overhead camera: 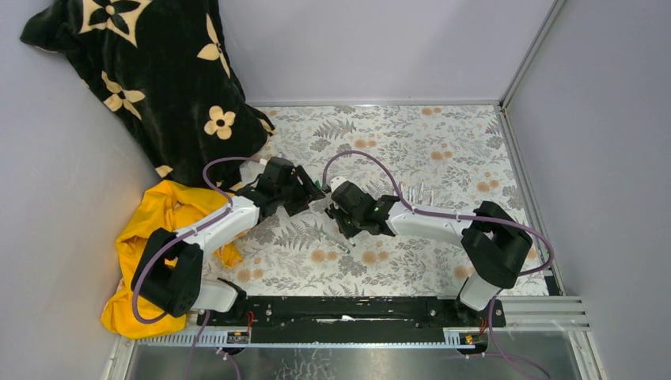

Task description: Open the pen caps

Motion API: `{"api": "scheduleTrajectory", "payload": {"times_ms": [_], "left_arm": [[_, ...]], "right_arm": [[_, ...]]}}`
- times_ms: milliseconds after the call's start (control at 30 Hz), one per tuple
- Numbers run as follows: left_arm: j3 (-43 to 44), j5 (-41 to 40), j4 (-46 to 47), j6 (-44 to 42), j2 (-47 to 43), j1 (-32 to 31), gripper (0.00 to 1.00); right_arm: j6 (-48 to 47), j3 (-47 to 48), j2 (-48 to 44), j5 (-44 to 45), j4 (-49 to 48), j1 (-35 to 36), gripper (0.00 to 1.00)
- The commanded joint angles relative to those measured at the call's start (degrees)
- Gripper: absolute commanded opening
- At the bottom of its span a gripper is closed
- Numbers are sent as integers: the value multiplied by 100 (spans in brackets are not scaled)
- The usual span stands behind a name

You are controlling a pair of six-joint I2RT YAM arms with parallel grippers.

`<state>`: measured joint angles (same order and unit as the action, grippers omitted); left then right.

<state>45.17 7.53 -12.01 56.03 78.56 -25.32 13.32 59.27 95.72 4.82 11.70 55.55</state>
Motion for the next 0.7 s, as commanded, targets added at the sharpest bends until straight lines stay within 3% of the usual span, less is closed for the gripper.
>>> {"api": "scheduleTrajectory", "payload": {"times_ms": [0,533,667], "left_arm": [[52,31,492,283,97,-164,68],[124,-15,729,529,440,-522,64],[157,22,806,562,498,-535,57]], "right_arm": [[159,208,-298,-60,-91,52,0],[295,260,-433,164,-412,43,0],[309,236,-471,210,-467,39,0]]}}
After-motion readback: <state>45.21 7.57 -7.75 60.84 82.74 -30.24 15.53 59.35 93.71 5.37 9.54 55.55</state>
